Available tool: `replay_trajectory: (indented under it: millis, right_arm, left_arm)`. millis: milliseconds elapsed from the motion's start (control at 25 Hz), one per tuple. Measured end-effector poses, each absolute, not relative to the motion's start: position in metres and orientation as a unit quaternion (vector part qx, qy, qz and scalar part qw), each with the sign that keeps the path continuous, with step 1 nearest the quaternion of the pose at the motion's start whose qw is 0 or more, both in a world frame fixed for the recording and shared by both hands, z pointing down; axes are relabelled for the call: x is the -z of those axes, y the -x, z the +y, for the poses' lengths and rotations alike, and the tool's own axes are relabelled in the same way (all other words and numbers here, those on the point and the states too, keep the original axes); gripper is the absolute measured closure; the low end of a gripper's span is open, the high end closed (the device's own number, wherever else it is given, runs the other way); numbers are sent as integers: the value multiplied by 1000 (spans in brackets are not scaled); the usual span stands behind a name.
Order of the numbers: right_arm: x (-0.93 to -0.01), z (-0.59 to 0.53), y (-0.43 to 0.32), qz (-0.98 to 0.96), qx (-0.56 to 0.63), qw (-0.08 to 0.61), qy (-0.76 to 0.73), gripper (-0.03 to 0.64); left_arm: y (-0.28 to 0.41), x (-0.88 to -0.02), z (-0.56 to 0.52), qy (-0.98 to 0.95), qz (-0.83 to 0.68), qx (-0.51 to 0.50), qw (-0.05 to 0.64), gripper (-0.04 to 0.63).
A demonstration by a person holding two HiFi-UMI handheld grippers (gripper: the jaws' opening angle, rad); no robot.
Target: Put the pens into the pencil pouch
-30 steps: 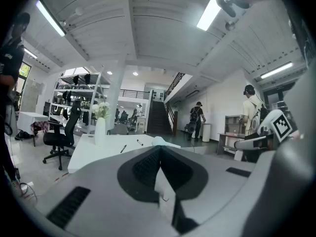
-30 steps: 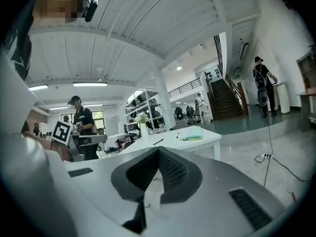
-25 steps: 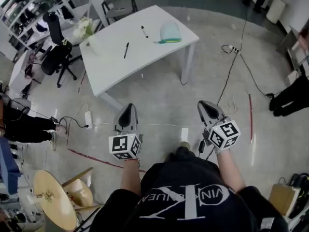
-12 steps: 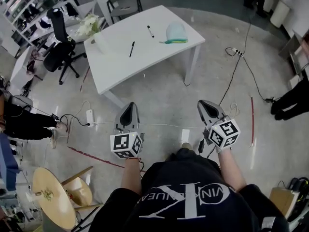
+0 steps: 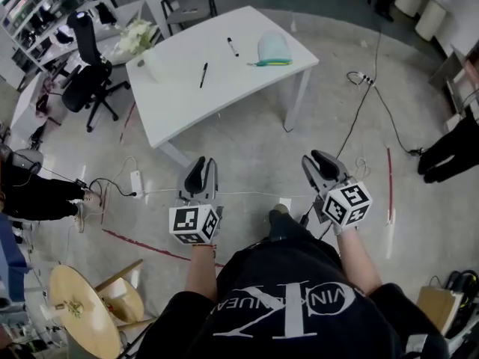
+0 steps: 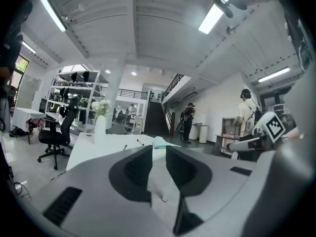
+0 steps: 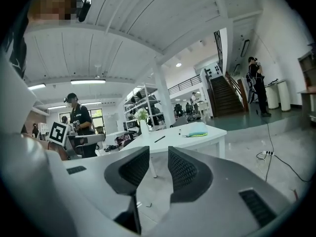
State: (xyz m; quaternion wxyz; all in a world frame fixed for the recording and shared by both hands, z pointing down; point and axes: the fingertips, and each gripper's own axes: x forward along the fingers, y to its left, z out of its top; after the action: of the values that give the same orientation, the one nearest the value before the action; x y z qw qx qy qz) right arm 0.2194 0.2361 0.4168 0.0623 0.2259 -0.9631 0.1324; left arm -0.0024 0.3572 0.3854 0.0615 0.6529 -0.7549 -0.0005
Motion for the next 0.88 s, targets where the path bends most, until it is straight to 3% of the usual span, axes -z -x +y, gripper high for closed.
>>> replay_trajectory:
  millis: [880]
  right_arm:
    - [-435, 117, -84, -969, -149, 92, -172, 482]
  left_arm:
    - [111, -408, 241, -620, -780, 3, 89, 523]
